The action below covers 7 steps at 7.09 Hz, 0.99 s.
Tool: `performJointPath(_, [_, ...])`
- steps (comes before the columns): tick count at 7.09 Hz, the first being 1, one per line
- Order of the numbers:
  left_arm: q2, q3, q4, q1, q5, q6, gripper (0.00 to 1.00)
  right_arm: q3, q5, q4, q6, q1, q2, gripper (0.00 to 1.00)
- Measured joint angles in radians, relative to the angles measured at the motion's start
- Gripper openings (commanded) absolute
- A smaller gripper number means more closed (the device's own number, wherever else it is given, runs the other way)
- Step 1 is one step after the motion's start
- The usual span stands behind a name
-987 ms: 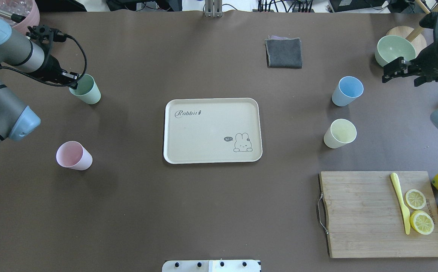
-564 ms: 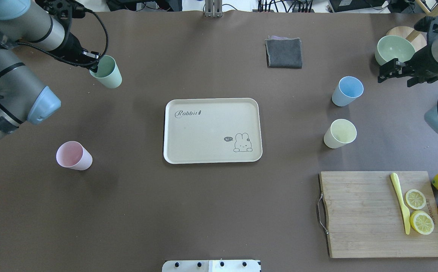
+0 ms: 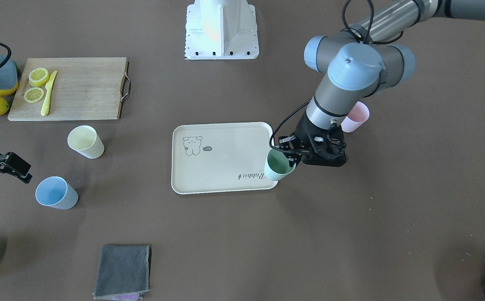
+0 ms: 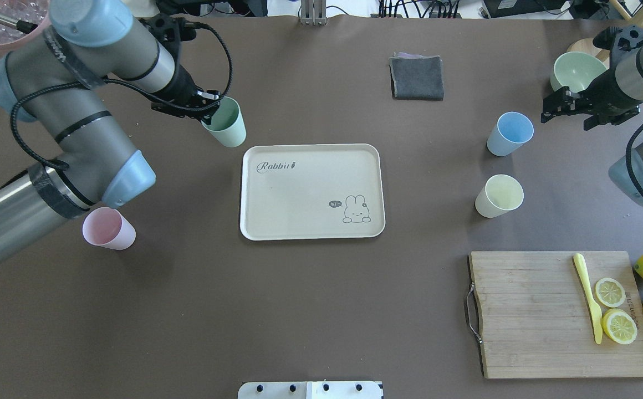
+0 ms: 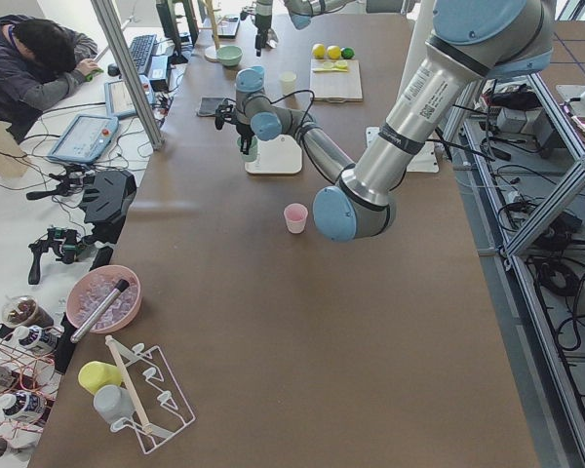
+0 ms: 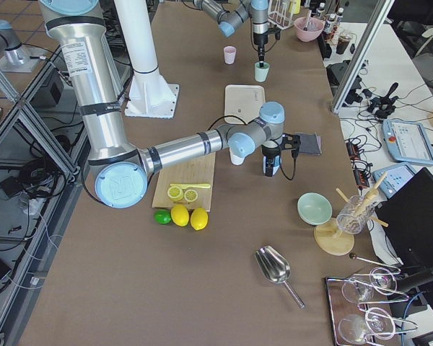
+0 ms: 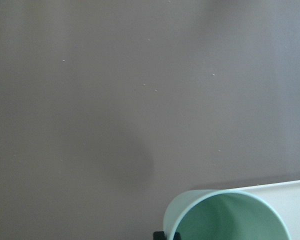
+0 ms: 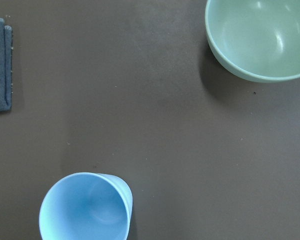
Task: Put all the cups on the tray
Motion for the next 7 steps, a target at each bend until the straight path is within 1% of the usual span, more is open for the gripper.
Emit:
performJointPath(2, [-0.032, 0.049, -0.008, 0.064, 0.078, -0.041, 0.00, -0.002, 0.000, 0.000, 0.006, -0.005, 0.002, 0.95])
performJointPath(3, [-0.040, 0.064, -0.011, 0.075, 0.104, -0.048, 0.38, -0.003, 0.000, 0.000, 0.012, -0.010, 0.004, 0.95])
performJointPath(4, [-0.044, 0.069, -0.013, 0.080, 0.115, -0.048, 0.95, -0.008, -0.001, 0.000, 0.026, -0.018, 0.012, 0.95])
performJointPath(5, [-0.046, 0.066, -0.013, 0.081, 0.119, -0.043, 0.98, -0.014, -0.003, -0.001, 0.045, -0.029, 0.021, 0.93])
performJointPath(7, [-0.047, 0.033, -0.009, 0.072, 0.118, -0.034, 0.98, -0.028, -0.001, -0.008, 0.056, -0.038, 0.037, 0.91])
